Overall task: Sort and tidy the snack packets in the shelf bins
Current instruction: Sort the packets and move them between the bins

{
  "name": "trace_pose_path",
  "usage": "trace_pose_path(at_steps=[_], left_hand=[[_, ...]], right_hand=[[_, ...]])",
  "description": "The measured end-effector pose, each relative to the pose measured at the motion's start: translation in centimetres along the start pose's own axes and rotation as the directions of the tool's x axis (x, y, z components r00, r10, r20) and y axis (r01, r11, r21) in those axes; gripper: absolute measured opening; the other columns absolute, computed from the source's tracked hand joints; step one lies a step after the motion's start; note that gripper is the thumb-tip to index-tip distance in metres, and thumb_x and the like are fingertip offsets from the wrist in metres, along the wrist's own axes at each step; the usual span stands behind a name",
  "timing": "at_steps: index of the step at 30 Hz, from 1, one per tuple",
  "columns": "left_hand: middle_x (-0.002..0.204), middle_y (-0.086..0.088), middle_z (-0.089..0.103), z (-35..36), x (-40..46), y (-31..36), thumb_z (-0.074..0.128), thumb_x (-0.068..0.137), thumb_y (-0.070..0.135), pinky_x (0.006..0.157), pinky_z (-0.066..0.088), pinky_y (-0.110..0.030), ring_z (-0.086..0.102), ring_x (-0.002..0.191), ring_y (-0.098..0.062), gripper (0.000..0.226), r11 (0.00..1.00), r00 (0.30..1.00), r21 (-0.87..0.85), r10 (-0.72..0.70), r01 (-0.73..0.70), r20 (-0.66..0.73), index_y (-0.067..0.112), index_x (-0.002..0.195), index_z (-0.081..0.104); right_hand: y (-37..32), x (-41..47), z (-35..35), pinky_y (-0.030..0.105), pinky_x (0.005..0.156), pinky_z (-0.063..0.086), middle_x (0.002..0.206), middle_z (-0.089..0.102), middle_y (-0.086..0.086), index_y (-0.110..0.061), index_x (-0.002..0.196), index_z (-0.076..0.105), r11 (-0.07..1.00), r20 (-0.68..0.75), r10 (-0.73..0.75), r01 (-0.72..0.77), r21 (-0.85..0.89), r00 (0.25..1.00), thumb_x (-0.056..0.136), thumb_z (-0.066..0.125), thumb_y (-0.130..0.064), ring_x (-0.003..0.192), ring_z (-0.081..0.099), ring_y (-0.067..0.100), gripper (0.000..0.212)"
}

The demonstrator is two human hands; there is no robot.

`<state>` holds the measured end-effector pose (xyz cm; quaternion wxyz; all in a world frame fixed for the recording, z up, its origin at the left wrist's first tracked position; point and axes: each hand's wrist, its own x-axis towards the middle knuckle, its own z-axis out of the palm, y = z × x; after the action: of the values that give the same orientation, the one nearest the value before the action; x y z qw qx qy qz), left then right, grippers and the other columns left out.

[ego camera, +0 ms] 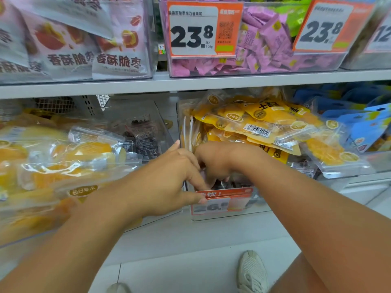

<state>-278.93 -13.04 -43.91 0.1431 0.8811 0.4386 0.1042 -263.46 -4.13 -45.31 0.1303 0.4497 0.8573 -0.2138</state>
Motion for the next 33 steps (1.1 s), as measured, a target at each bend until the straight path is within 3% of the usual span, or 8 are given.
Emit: trace_pose_path(at_steps=[10,15,18,21,24,27,30,33], left_hand=[[0.113,0.028,0.065,0.8,-1.5,0.4,0.068,0.079,0.061,0.12,-0.018,-0.026,0.042,0.118,0.014,0.026,0.996,0.996,0.01,0.088,-0.089,0.034,0.046,0.099,0.077],[0.095,0.022,0.072,1.0,-1.7,0.6,0.047,0.092,0.064,0.123,0.013,-0.027,0.06,0.104,0.007,0.05,0.981,0.977,-0.133,0.116,-0.141,-0.181,0.029,0.079,0.081],[0.078,0.013,0.07,1.0,-1.7,1.2,0.067,0.089,0.05,0.084,0.049,-0.014,0.066,0.081,-0.005,0.034,0.972,0.907,-0.204,0.024,-0.12,-0.42,0.023,0.069,0.073],[0.087,0.011,0.057,0.7,-1.0,1.5,0.081,0.075,0.048,0.068,0.047,-0.02,0.057,0.083,-0.01,0.037,0.981,0.778,-0.191,-0.111,-0.012,-0.618,0.024,0.086,0.055],[0.113,0.019,0.054,0.6,0.0,1.6,0.084,0.067,0.055,0.084,0.05,-0.016,0.056,0.107,0.0,0.07,0.952,0.82,-0.303,-0.212,0.05,-0.531,0.033,0.121,0.045],[0.12,0.024,0.062,-0.1,0.9,1.7,0.083,0.069,0.057,0.089,0.049,-0.012,0.059,0.11,0.009,0.081,0.893,0.882,-0.45,-0.207,-0.007,-0.423,0.037,0.137,0.044],[0.124,0.01,0.067,-2.3,1.4,0.8,0.077,0.075,0.045,0.098,0.053,-0.031,0.064,0.115,-0.007,0.064,0.724,0.97,-0.689,-0.153,-0.018,-0.187,0.031,0.133,0.055],[0.11,0.008,0.073,-3.1,1.6,0.3,0.08,0.071,0.022,0.086,0.055,-0.025,0.069,0.104,-0.009,0.051,0.695,0.988,-0.719,-0.108,-0.002,-0.107,0.029,0.118,0.063]], right_hand=[[1.7,-4.1,0.7,0.019,0.072,0.044,0.095,0.063,-0.016,-0.026,0.103,0.077,0.934,-0.521,-0.209,0.326,0.143,0.828,0.074,0.087,-0.015,0.085,0.056,0.001,0.033],[2.3,-5.8,0.5,0.015,0.067,0.048,0.1,0.069,-0.004,-0.016,0.099,0.079,0.849,-0.639,-0.223,0.469,0.244,0.736,0.073,0.085,-0.005,0.079,0.06,0.0,0.029],[2.6,-6.3,0.1,0.02,0.056,0.05,0.101,0.069,-0.001,-0.011,0.098,0.079,0.783,-0.685,-0.179,0.524,0.335,0.706,0.074,0.083,-0.002,0.063,0.059,0.004,0.026],[2.4,-6.9,-0.2,0.021,0.053,0.052,0.103,0.068,-0.001,-0.013,0.098,0.078,0.757,-0.729,-0.16,0.557,0.342,0.665,0.074,0.082,0.0,0.058,0.061,0.01,0.028],[1.8,-7.8,-1.0,0.037,0.055,0.06,0.105,0.066,0.004,-0.012,0.1,0.076,0.71,-0.832,-0.113,0.63,0.315,0.543,0.076,0.081,0.001,0.063,0.067,0.032,0.028],[1.1,-8.6,-1.8,0.04,0.056,0.06,0.107,0.064,0.01,-0.008,0.103,0.075,0.695,-0.898,-0.107,0.678,0.24,0.427,0.076,0.082,0.0,0.065,0.068,0.031,0.029],[0.5,-8.7,-2.1,0.045,0.057,0.058,0.105,0.064,0.014,-0.006,0.105,0.074,0.666,-0.874,-0.161,0.704,0.247,0.459,0.076,0.081,0.003,0.068,0.066,0.034,0.031],[-0.5,-8.3,-2.5,0.042,0.07,0.06,0.106,0.065,0.015,-0.004,0.108,0.07,0.605,-0.843,-0.225,0.748,0.273,0.489,0.077,0.078,0.006,0.082,0.068,0.026,0.033]])
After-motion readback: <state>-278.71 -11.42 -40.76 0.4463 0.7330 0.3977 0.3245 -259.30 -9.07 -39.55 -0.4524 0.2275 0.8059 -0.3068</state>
